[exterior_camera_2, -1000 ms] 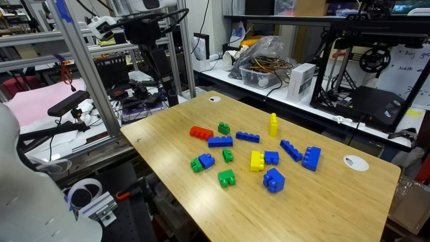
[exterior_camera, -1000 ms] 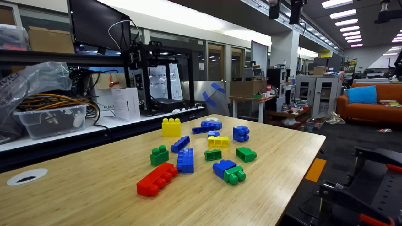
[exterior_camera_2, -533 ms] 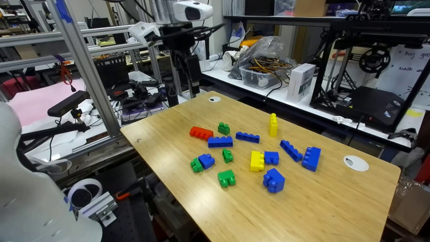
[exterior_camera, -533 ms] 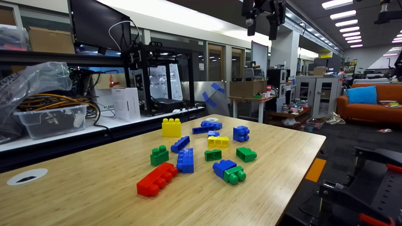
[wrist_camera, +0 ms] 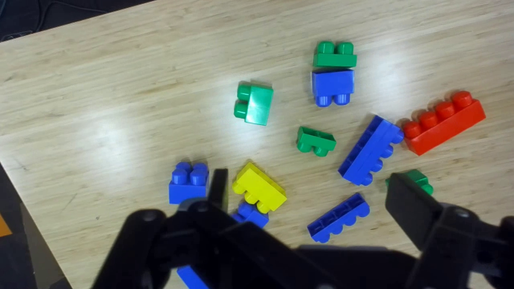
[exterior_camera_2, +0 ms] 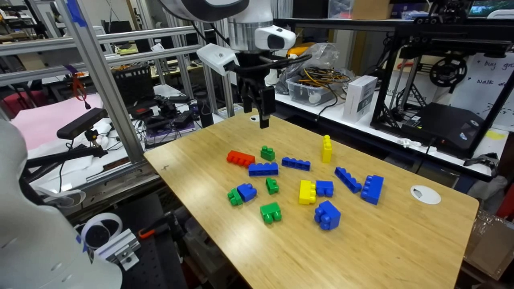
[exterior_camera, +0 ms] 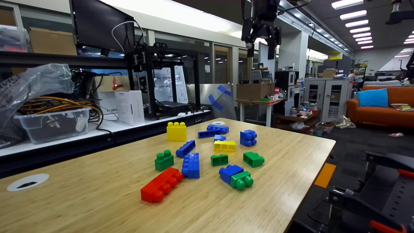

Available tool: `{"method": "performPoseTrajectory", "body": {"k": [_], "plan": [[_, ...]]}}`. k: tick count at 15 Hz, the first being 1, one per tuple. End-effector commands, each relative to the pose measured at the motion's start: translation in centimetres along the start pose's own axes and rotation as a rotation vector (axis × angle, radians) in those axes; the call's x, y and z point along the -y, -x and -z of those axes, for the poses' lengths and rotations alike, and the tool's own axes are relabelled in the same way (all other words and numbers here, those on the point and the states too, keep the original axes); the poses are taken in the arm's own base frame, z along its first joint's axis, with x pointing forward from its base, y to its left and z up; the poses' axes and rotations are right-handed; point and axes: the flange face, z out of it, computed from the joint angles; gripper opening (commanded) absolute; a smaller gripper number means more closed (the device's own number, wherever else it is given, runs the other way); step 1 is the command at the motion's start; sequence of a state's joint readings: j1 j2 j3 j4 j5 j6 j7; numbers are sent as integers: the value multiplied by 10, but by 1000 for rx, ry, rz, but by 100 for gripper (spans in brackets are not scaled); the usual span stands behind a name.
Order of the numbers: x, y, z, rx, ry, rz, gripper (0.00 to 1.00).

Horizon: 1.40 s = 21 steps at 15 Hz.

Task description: Place the square blue block upright, put one of the green blocks on top of the square blue block

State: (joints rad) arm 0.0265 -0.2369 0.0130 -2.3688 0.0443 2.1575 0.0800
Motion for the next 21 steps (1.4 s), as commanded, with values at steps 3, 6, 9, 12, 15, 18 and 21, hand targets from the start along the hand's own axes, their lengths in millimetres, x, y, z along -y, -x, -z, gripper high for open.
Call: {"method": "performPoseTrajectory", "body": {"k": [3,6,9,12,15,18,21], "plan": [[0,-2,-1,3,0,-1,100],[1,-1,1,0,0,2,100],[1,-1,2,-14,-14,1,100],[-11,-16,3,-92,-83,-8,100],[-28,-32,-5,-137,-120,-2,100],[-43,-44,-27,-123,-122,11,100],[-55,-58,-56,-92,-92,-5,100]]}}
